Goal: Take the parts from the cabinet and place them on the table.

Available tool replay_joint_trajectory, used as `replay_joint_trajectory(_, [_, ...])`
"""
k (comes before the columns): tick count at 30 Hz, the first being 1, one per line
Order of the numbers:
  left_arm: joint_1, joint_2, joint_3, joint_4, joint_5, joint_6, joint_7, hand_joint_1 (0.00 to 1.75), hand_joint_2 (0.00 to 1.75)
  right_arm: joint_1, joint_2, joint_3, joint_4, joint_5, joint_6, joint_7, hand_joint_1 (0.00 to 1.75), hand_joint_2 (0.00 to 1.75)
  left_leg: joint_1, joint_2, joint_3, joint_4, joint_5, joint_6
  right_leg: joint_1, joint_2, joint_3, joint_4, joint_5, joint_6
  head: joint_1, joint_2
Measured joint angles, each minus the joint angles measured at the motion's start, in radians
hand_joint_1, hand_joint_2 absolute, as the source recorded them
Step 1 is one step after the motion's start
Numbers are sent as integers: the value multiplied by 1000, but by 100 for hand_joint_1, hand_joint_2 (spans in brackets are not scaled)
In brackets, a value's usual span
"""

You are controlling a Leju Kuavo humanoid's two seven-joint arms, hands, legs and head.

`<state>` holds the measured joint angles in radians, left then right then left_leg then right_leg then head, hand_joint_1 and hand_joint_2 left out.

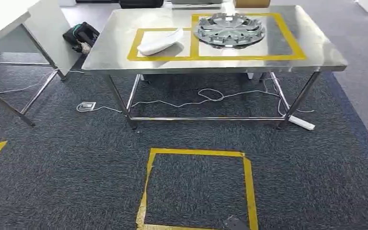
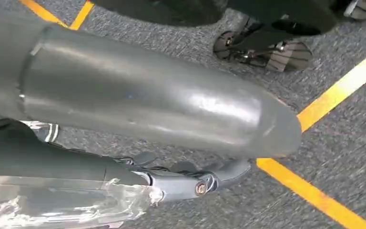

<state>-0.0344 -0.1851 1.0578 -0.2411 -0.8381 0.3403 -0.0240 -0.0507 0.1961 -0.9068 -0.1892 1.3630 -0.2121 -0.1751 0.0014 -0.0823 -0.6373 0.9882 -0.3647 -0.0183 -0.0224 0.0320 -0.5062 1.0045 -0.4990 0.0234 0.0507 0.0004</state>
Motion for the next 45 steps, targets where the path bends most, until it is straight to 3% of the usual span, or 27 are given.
replay_joint_trajectory(1, [-2, -4, 0, 0, -1, -3, 0, 0, 0, 0, 1, 0, 0, 0, 1, -1, 0, 0, -1, 36, -24, 53, -46, -3, 1, -13, -1, 0, 3, -4, -9, 0])
replay_joint_trajectory(3, [-11, -12, 0, 0, -9, -8, 0, 0, 0, 7, 1, 0, 0, 1, 9, 0, 0, 0, 2, 63, -93, 221, -142, -8, 3, -47, -4, 1, 8, -5, -9, 0])
replay_joint_trajectory(5, [-13, -14, 0, 0, -13, -8, 0, 0, 0, 8, 0, 0, 0, 1, 15, 2, 0, 0, 5, 71, -120, 316, -172, -10, 3, -81, -11, 1, 12, -3, -10, 0])
replay_joint_trajectory(6, [-11, -14, 0, 0, -15, -8, 0, 0, 0, 7, 0, 0, 0, 1, 17, 3, 0, 0, 6, 72, -95, 289, -152, -9, 3, -95, -12, 1, 12, -2, -10, 0])
replay_joint_trajectory(8, [-11, -14, 0, 0, -17, -8, 0, 0, 0, 4, 1, 0, 0, 1, 20, 3, 0, 0, 6, 92, 6, 131, -83, -5, 1, -121, -9, 1, 12, 1, -10, 0])
replay_joint_trajectory(9, [-14, -14, 0, 0, -18, -8, 0, 0, 0, 1, 1, 0, 0, 1, 20, 3, 0, 0, 5, 136, 65, 41, -59, -3, 2, -132, -2, 1, 11, 7, -10, 0])
replay_joint_trajectory(10, [-19, -17, 0, 0, -18, -8, 0, 0, 0, 2, 1, 0, -2, 0, 21, 3, 0, 0, -3, 171, 87, -7, -75, -6, 10, -141, -3, 2, 6, 16, -14, 0])
replay_joint_trajectory(14, [-17, -18, 0, 0, -20, -8, 5, 0, 0, -6, 0, 0, -4, -5, 32, 12, 0, 0, -5, 115, 77, -9, -67, 23, 9, -181, 17, -16, 7, 43, -10, 0])
replay_joint_trajectory(15, [-15, -19, 0, 0, -21, -9, 7, 0, 0, -6, 1, 0, -5, -5, 34, 13, 0, 0, 2, 104, 81, -12, -61, 30, 3, -146, 11, -6, -3, 51, -7, 0])
replay_joint_trajectory(16, [-16, -19, 0, 0, -23, -10, 9, 0, 0, -5, 1, 0, -5, -5, 34, 13, 0, 0, 2, 96, 78, -12, -57, 37, 4, -88, -7, 34, -35, 53, -6, 0])
replay_joint_trajectory(17, [-19, -19, 0, 0, -27, -12, 12, 0, 0, -3, 1, 0, -5, -5, 35, 15, 0, 0, 2, 84, 74, -12, -54, 42, 5, -55, -43, 114, -79, 53, -3, 0])
replay_joint_trajectory(19, [-23, -22, 0, 0, -30, -14, 13, 0, 0, 3, 1, 0, -5, -5, 37, 17, 0, 0, -4, 53, 66, -12, -50, 49, 9, -36, -131, 290, -149, 50, -3, 0])
replay_joint_trajectory(20, [-21, -22, 0, 0, -30, -15, 15, 0, 0, 5, 1, 0, -5, -5, 38, 18, 0, 0, -6, 37, 64, -12, -48, 51, 12, -35, -150, 319, -148, 47, -3, 0])
replay_joint_trajectory(21, [-19, -22, 0, 0, -30, -15, 15, 0, 0, 6, 1, 0, -5, -5, 40, 18, 0, 0, -9, 23, 64, -12, -47, 52, 15, -34, -145, 300, -124, 41, -3, 0])
replay_joint_trajectory(23, [-18, -22, 0, 0, -31, -17, 16, 0, 0, 4, 1, 0, -5, -5, 40, 18, 0, 0, -15, -10, 64, -11, -42, 50, 20, -18, -71, 136, -30, 25, -3, 0])
replay_joint_trajectory(24, [-19, -24, 0, 0, -32, -18, 17, 0, 0, 3, 1, 0, -5, -5, 41, 18, 0, 0, -16, -26, 63, -11, -40, 49, 22, 18, -23, 40, 11, 13, -3, 0])
replay_joint_trajectory(25, [-20, -25, 0, 0, -33, -19, 17, 0, 0, 2, 0, 0, -5, -4, 41, 18, 0, 0, -15, -34, 60, -10, -37, 45, 18, 79, -5, -2, 1, 2, -3, 0])
replay_joint_trajectory(28, [-20, -29, 0, 0, -35, -27, 22, 0, 0, 1, -2, 0, -7, 1, 43, 16, 0, 0, -10, -65, 48, -10, -30, 29, 30, 46, -7, -11, 9, 1, -6, 0])
replay_joint_trajectory(30, [-18, -23, 0, 0, -37, -26, 24, 0, 0, 2, 2, -1, -9, 5, 43, 18, 0, 0, -10, -71, 39, -2, -29, 22, 16, 11, 5, -25, 24, -9, -3, 0])
replay_joint_trajectory(31, [-17, -28, 0, 0, -37, -26, 24, 0, 0, -1, 2, -1, -11, 6, 43, 17, 0, 0, -18, -9, 24, 25, -57, 16, 16, 3, 5, -28, 27, -14, -11, 0])
replay_joint_trajectory(33, [-23, -27, 0, 0, -39, -26, 26, 0, 0, 3, 2, -1, -11, 8, 43, 18, 0, 0, -12, 57, -51, 178, -145, -1, 16, -32, 4, -29, 28, -16, -18, 0])
replay_joint_trajectory(35, [-25, -27, 0, 0, -40, -26, 28, 0, 0, 9, 2, -2, -11, 8, 43, 19, 0, 0, -3, 71, -115, 306, -188, -12, 15, -69, 3, -28, 24, -15, -18, 0])
replay_joint_trajectory(36, [-23, -27, 0, 0, -42, -26, 30, 0, 0, 9, 2, -2, -11, 10, 43, 21, 0, 0, 2, 72, -116, 307, -176, -16, 13, -84, 3, -28, 23, -14, -17, 0])
replay_joint_trajectory(38, [-19, -26, 1, 0, -43, -26, 32, 0, 0, 4, 2, -2, -11, 10, 45, 21, 0, 0, 8, 86, -42, 172, -95, -22, 9, -113, 8, -28, 18, -5, -18, 0])
replay_joint_trajectory(39, [-20, -26, 0, 0, -45, -26, 33, 0, 0, 3, 2, -2, -11, 10, 46, 21, 0, 0, 9, 108, 11, 83, -58, -24, 6, -126, 14, -28, 14, 1, -18, 0])
replay_joint_trajectory(40, [-22, -26, 0, 0, -45, -26, 33, 0, 0, 3, 2, -2, -11, 10, 47, 21, 0, 0, 8, 163, 56, 12, -41, -24, 10, -136, 20, -28, 9, 8, -18, 0])
replay_joint_trajectory(45, [-23, -25, 0, 0, -51, -29, 34, 0, 0, -6, 2, -2, -13, 13, 51, 24, 0, 0, 6, 105, 63, -12, -51, 17, 12, -180, 38, -33, -11, 41, -12, 0])
